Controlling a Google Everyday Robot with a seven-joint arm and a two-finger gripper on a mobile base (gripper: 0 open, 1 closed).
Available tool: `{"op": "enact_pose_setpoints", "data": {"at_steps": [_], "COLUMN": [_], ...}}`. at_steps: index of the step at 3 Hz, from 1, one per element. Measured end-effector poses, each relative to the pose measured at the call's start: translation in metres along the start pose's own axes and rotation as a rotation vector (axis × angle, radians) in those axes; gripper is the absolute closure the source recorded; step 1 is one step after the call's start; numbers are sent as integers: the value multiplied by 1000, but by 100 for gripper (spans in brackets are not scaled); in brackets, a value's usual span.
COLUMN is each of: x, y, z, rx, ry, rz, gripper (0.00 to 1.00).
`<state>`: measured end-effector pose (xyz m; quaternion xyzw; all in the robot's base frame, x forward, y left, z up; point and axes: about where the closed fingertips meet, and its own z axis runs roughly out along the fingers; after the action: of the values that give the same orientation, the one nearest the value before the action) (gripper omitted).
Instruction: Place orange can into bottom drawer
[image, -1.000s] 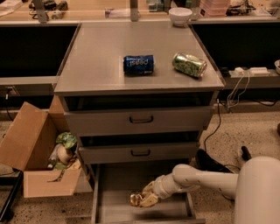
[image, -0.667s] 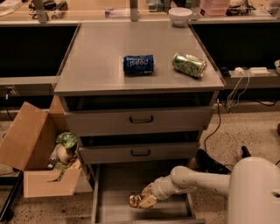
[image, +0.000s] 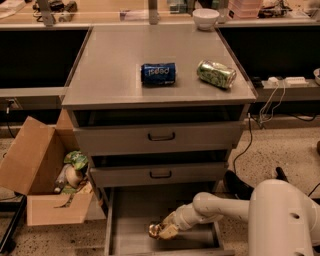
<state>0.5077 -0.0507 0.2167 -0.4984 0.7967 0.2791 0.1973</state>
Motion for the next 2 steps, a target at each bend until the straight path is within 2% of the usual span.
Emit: {"op": "enact_pose_setpoints", "data": {"at_steps": [2], "x": [40], "y": [-25], "z": [34], "rx": [-62], "ry": [40], "rz": [55], "gripper": [4]}}
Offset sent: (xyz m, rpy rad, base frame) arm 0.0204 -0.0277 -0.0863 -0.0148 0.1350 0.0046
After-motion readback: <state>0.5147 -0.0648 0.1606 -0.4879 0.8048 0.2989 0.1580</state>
